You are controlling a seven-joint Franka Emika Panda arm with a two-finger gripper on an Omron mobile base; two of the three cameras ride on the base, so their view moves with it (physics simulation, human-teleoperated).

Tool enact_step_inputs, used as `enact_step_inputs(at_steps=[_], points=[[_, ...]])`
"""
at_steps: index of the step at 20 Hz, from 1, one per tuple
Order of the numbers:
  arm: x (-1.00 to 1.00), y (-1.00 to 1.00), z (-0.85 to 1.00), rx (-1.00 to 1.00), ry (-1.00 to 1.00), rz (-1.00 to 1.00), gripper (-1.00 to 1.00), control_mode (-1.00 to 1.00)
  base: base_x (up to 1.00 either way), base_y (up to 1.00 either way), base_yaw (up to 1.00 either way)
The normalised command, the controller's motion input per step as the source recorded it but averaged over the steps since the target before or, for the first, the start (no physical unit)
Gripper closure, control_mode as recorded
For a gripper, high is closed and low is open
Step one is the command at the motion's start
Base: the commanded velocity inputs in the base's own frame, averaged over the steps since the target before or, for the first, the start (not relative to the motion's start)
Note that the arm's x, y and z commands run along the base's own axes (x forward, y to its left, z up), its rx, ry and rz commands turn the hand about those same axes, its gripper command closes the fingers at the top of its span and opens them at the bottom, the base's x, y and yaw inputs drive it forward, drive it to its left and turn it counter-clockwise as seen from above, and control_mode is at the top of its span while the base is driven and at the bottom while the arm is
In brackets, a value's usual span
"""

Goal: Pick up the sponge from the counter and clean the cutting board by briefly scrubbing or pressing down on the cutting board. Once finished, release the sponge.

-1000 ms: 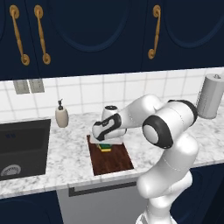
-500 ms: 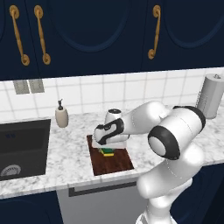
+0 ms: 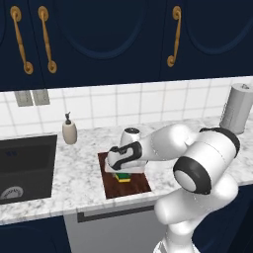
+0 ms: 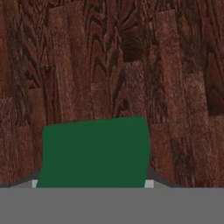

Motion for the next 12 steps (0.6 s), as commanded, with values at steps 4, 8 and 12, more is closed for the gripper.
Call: enact_step_inputs(at_steps=[4,8,12], points=[[-1.0,-0.2,-0.73,0.0,0.0,0.0,1.0,-1.0,0.0,0.0,0.0],[-1.0,-0.26,-0.68,0.0,0.0,0.0,1.0,-1.0,0.0,0.0,0.0],[-1.0,-0.35,-0.69,0.0,0.0,0.0,1.0,-1.0,0.0,0.0,0.0]])
